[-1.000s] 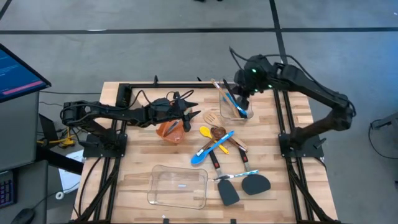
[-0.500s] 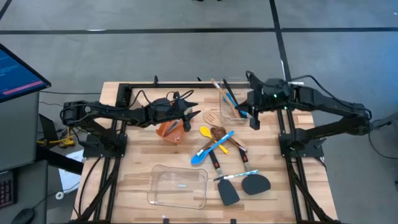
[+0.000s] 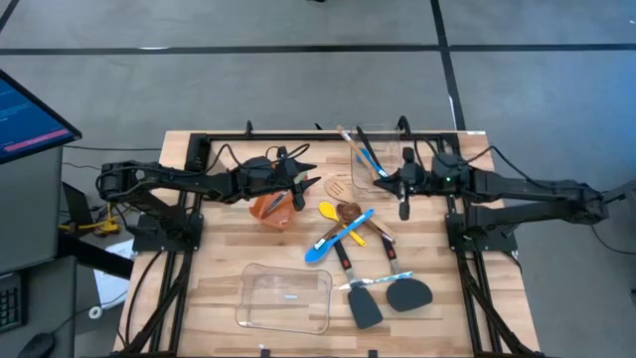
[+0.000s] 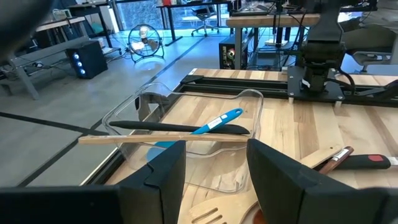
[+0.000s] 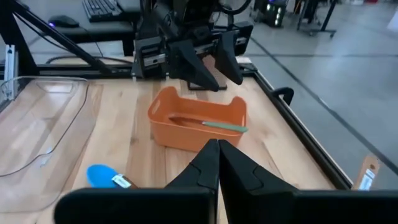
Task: Pick & Place Kitchen Items
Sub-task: Put the dark brown serving spoon into the top transparent bin
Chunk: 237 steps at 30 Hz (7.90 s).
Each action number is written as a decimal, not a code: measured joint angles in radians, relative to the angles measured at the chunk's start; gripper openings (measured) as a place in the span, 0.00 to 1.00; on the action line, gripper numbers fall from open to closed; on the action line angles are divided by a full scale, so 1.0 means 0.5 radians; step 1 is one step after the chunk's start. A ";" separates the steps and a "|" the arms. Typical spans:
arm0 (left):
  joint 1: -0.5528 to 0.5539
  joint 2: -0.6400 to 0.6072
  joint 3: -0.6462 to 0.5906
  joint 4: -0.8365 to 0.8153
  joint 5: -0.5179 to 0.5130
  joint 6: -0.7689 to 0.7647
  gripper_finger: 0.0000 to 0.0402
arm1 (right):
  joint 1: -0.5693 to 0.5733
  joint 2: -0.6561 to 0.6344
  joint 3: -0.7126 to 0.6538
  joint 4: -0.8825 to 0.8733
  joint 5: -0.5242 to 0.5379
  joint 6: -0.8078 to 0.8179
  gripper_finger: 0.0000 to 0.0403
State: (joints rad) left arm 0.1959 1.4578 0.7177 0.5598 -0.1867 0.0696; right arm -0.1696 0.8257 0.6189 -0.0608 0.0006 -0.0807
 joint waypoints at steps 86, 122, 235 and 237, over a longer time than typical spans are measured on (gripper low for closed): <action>-0.108 0.002 -0.001 0.318 0.713 -0.645 0.39 | -0.002 -0.040 -0.266 0.137 -0.006 -0.048 0.00; -0.499 0.051 0.163 0.447 0.315 -0.674 0.39 | -0.002 -0.040 -0.266 0.170 -0.006 -0.048 0.00; -0.402 1.379 1.788 -2.335 0.003 -0.940 0.39 | -0.006 -0.497 -0.262 -0.141 0.002 -0.011 0.00; -0.402 1.380 1.744 -2.350 0.004 -0.941 0.39 | -0.006 -0.497 -0.262 -0.141 0.002 -0.011 0.00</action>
State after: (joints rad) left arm -0.0051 2.1479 1.5899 -0.6151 -0.1848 -0.4011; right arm -0.1726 0.5774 0.4877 -0.1310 0.0015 -0.0860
